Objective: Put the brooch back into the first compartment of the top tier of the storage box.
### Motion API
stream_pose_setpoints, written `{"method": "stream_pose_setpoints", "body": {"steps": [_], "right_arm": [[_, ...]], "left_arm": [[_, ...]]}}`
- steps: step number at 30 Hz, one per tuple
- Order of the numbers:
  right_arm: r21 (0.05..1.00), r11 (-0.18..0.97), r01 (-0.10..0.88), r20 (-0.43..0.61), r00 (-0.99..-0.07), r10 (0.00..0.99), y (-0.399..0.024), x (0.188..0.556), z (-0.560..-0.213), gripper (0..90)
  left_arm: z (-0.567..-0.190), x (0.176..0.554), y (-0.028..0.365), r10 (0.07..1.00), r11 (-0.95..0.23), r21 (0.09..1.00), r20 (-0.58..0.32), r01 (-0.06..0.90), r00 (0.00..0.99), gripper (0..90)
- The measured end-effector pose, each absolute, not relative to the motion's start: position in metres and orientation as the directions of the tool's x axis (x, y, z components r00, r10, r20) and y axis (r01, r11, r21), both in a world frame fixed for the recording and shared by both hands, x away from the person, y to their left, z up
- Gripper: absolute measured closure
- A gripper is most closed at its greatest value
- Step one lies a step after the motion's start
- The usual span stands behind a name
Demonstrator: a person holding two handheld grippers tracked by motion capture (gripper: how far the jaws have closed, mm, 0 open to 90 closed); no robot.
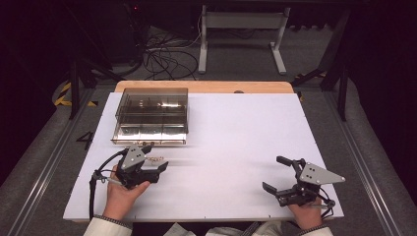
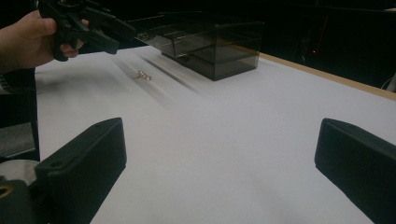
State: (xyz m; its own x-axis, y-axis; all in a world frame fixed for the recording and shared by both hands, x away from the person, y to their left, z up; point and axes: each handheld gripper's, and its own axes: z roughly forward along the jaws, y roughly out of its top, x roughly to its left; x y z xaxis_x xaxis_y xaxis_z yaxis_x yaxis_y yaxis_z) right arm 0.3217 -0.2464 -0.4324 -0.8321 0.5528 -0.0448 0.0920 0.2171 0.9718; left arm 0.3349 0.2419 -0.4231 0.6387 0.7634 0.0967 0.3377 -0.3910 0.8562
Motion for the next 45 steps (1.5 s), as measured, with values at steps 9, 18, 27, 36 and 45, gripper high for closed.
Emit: {"method": "stream_pose_setpoints", "body": {"steps": [9, 18, 27, 36, 45], "right_arm": [[0.971, 0.219, 0.095, -0.042, -0.833, 0.551, -0.245, 0.322, -0.433, 2.6], [0.97, 0.224, 0.097, -0.043, -0.837, 0.546, -0.245, 0.322, -0.433, 2.8], [0.97, 0.223, 0.101, -0.037, -0.84, 0.542, -0.244, 0.323, -0.433, 2.8], [0.969, 0.224, 0.1, -0.037, -0.842, 0.537, -0.244, 0.323, -0.434, 2.8], [0.97, 0.223, 0.1, -0.036, -0.844, 0.536, -0.244, 0.323, -0.434, 2.9]], "left_arm": [[-0.428, 0.349, 0.243, 0.774, -0.431, 0.807, 0.101, 0.403, 0.625, 26.2], [-0.433, 0.36, 0.243, 0.79, -0.436, 0.76, 0.066, 0.482, 0.61, 30.2], [-0.44, 0.371, 0.238, 0.796, -0.465, 0.718, 0.082, 0.518, 0.6, 35.9], [-0.446, 0.38, 0.239, 0.805, -0.481, 0.691, 0.104, 0.54, 0.585, 39.3], [-0.451, 0.386, 0.239, 0.798, -0.505, 0.659, 0.111, 0.558, 0.592, 42.5]]}}
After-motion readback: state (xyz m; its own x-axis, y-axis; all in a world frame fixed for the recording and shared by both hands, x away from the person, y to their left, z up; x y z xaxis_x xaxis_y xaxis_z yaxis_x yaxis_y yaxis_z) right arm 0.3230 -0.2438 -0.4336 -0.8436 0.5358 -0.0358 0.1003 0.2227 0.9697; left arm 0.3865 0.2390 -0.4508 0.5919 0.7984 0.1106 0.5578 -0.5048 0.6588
